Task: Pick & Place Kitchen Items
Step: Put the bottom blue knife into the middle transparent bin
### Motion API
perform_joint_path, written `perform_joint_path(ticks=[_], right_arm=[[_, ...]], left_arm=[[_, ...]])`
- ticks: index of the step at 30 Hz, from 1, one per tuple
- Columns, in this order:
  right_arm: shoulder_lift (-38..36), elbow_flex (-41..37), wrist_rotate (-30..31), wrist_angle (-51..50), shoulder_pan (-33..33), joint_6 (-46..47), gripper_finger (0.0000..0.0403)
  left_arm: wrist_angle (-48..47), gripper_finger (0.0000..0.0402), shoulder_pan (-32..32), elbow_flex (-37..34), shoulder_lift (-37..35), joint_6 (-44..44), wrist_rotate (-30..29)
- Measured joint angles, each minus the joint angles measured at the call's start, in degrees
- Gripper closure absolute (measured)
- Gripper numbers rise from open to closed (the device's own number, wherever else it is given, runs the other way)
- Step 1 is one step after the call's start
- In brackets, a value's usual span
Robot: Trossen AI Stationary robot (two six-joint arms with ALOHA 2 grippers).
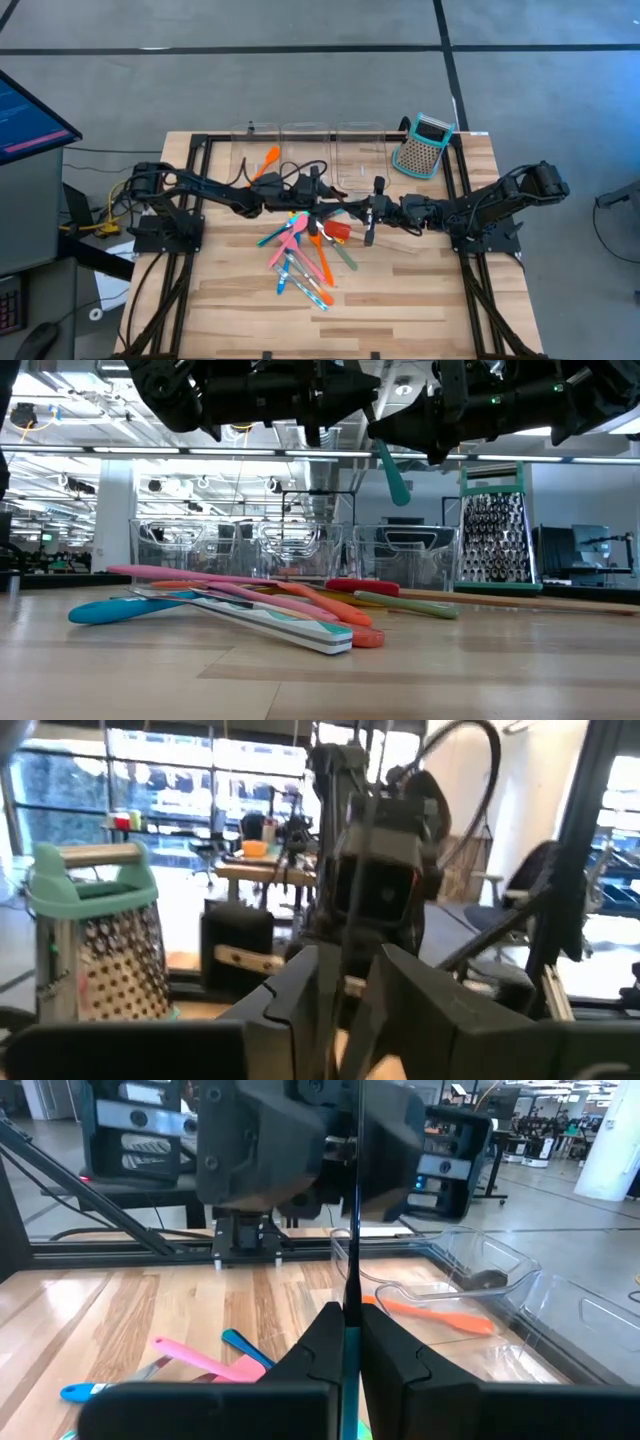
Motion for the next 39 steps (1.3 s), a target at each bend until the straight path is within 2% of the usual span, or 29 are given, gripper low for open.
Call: perform_joint_path(ticks=[13, 27, 39], right_arm=[[0.0, 0.0, -0.2, 0.02, 0.0, 0.12, 0.0394], [0.0, 0.01, -0.2, 0.02, 0.0, 0.3, 0.0393], [0.0, 0.01, 0.17, 0.1, -0.02, 0.28, 0.037]], left_arm=[[-1.06, 0.0393, 0.0, 0.0, 0.02, 0.81, 0.29], [-1.07, 0.0396, 0.0, -0.04, 0.02, 0.8, 0.29], [-1.63, 0.0399, 0.3, -0.04, -0.35, 1.38, 0.19]])
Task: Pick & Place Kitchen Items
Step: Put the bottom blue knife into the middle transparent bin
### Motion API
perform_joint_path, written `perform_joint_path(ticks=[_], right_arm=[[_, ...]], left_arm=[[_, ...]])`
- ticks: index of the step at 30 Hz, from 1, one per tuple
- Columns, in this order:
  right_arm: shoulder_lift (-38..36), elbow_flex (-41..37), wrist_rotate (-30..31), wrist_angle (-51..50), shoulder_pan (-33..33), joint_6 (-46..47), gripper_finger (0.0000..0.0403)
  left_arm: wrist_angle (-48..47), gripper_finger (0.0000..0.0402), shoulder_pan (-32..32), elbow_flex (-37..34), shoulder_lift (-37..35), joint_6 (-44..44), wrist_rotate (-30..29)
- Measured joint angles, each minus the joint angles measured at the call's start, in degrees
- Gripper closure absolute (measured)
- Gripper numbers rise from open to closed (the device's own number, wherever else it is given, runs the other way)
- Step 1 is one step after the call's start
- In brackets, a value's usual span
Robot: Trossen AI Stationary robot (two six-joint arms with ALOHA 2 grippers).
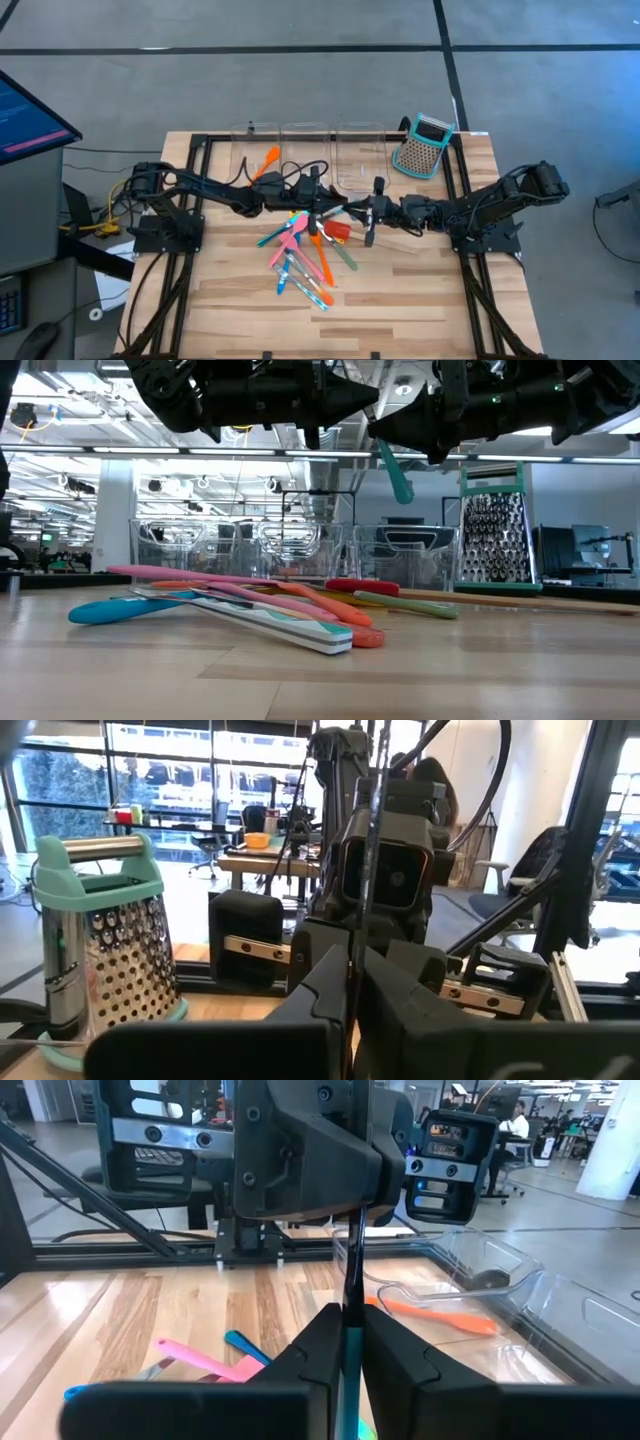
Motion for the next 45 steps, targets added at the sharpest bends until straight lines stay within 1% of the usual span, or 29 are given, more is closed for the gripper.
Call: perform_joint_path(ticks=[4, 8, 16, 20, 23, 25, 28, 32, 36, 39, 45], right_arm=[[-0.04, 0.03, 0.04, 1.15, 0.0, -0.23, 0.0363], [-0.04, 0.03, 0.11, 2.73, -0.02, -2.97, 0.0347], [-3.96, 0.03, 0.22, 2.6, -0.09, -5.4, 0.0294], [-8.15, 0.03, 0.23, -1.64, 0.81, -7.88, 0.0276], [-12.69, 0.03, 0.2, -7.27, 2.12, -7.96, 0.0272], [-15.94, 0.03, 0.22, -12.05, 3.12, -7.87, 0.0276], [-20.95, 0.03, 0.22, -19.03, 4.49, -6.33, 0.0297], [-26.5, 0.03, 0.2, -26.06, 6.09, -4.4, 0.0342], [-30.22, 0.03, 0.2, -31.47, 7.74, -2.8, 0.0392], [-31.61, 0.03, 0.9, -36.65, 9.0, 0.18, 0.0397], [-30.29, 0.01, 9.77, -47.36, 11.38, 7.6, 0.0401]], left_arm=[[-1.93, 0.04, 0.29, -0.07, -1.69, 0.25, 0.04], [-7.88, 0.04, 0.6, -0.07, -5.3, 1.52, 0.01], [-17.93, 0.04, 0.98, -0.07, -12.28, 6.2, -5.05], [-21.47, 0.04, 1.27, -0.07, -15.68, 8.24, -7.4], [-24.27, 0.04, 2.57, -0.07, -17.98, 9.08, -7.61], [-26.6, 0.04, 4.22, -0.07, -19.22, 9.11, -7.51], [-29.53, 0.04, 7.54, -0.07, -20.98, 7.98, -7.55], [-33.03, 0.04, 12.09, -0.07, -22.77, 7.43, -6.9], [-34.48, 0.04, 17.4, -0.04, -24.97, 3.84, -2.72], [-36.2, 0.04, 21.24, -0.04, -25.86, 1.65, 0.42], [-38.14, 0.04, 27.65, -0.04, -25.92, -3.42, 3.5]])
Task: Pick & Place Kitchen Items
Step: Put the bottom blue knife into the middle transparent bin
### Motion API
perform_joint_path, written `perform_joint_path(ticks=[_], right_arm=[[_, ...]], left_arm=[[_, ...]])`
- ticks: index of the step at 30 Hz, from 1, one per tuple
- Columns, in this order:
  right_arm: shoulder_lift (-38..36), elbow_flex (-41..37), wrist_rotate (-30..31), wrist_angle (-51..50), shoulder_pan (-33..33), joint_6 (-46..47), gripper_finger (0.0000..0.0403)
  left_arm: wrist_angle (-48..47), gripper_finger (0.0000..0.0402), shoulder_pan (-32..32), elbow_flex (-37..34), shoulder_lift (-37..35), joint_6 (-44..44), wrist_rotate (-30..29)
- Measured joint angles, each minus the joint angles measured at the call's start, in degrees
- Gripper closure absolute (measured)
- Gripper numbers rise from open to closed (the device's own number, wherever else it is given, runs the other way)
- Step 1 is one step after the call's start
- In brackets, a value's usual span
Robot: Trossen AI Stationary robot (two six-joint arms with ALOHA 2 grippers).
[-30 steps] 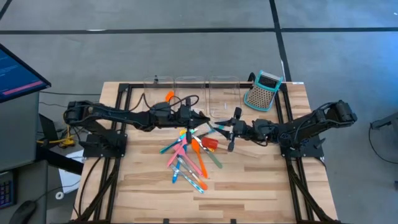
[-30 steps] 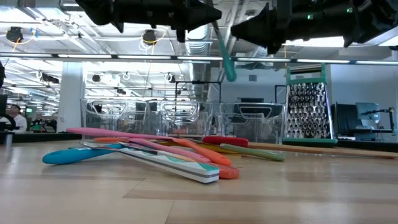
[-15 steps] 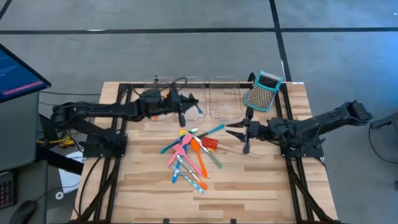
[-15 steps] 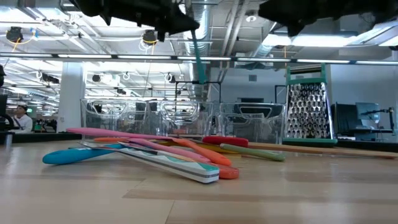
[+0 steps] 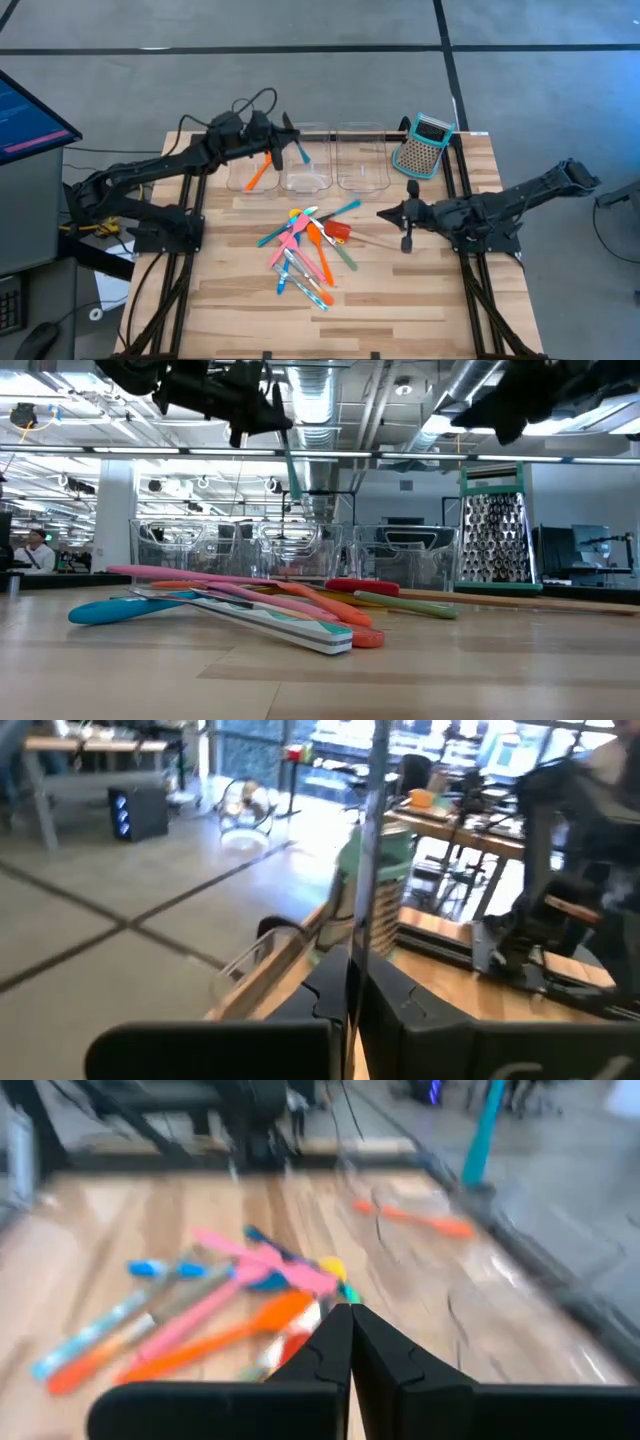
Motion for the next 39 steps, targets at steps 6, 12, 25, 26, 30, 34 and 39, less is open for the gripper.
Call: perform_joint_path(ticks=[6, 12, 25, 26, 30, 34, 39], right_arm=[[3.4, 0.0, 1.1, -1.87, 2.38, 3.16, 0.0402], [6.83, 0.0, 1.6, 1.48, 3.67, 3.16, 0.0402], [9.46, -0.02, 2.14, 4.13, 3.64, 3.16, 0.0403], [9.46, -0.02, 2.14, 4.07, 3.64, 3.15, 0.0403], [9.44, -0.02, 2.14, 4.07, 3.62, 3.15, 0.0403], [9.44, -0.02, 2.14, 4.07, 3.6, 3.15, 0.0403], [9.44, -0.02, 2.14, 4.05, 3.61, 3.15, 0.0403]], left_arm=[[-4.06, 0.04, 2.76, 0.02, 3.03, -2.5, 2.57], [-3.88, 0.04, 2.83, 0.02, 8.39, -3.56, 2.86], [-11.93, 0.04, 2.77, 5.83, 17.08, -6.44, 5.81], [-14.77, 0.04, 2.77, 7.2, 17.43, -6.29, 5.81], [-26.53, 0.04, 2.77, 13.5, 18.51, -3.45, 5.77], [-36.81, 0.04, 2.87, 19.25, 19.58, -0.76, 5.79], [-39.19, 0.04, 3.37, 22.1, 20.24, 1.45, 5.76]])
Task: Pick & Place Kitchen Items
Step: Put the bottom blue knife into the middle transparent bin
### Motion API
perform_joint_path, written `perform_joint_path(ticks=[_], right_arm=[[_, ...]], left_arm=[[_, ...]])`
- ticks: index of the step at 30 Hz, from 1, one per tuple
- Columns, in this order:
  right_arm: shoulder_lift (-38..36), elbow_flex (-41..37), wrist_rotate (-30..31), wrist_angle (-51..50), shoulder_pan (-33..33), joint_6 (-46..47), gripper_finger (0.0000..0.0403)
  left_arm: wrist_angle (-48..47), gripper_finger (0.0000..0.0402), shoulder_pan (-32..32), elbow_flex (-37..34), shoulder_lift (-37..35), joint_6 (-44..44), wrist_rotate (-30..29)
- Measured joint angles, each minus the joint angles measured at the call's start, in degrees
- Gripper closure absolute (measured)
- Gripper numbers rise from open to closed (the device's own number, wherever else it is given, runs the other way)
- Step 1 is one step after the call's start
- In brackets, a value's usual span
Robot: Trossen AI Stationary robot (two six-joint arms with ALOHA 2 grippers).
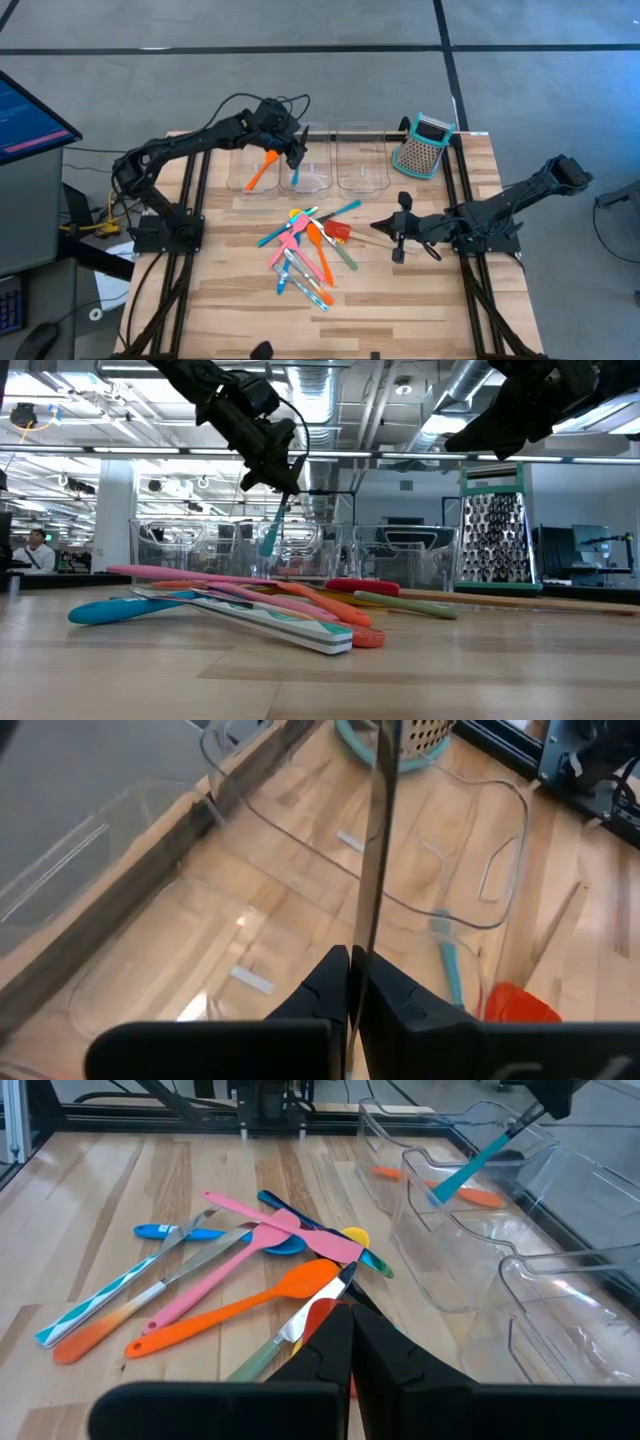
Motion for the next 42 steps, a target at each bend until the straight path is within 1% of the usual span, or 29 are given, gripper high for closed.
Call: perform_joint_path(ticks=[5, 11, 14, 21, 33, 42], right_arm=[[0.0, 0.0, 0.0, -0.01, 0.02, 0.0, 0.0403], [0.0, 0.0, -0.01, -0.05, 0.03, 0.0, 0.0403], [0.0, 0.0, 0.0, -0.05, 0.03, 0.0, 0.0403], [0.0, 0.0, 0.0, -0.06, 0.03, 0.0, 0.0403], [0.0, 0.0, -0.02, -0.21, 0.03, -0.02, 0.0403], [0.0, 0.0, -0.02, -0.25, -0.02, -0.02, 0.0403]], left_arm=[[-0.25, 0.04, 1.32, -0.04, 1.72, 0.07, 0.0], [-0.15, 0.04, 2.29, -0.04, 7.13, 0.02, 0.6], [0.26, 0.04, 2.53, -0.04, 9.51, -0.01, 2.08], [4.84, 0.0399, 2.53, -0.04, 13.67, 0.0, 2.89], [9.36, 0.04, 4.73, -0.05, 16.55, -1.52, 1.9], [11.63, 0.0398, 4.89, -0.09, 16.66, -1.81, 1.81]])
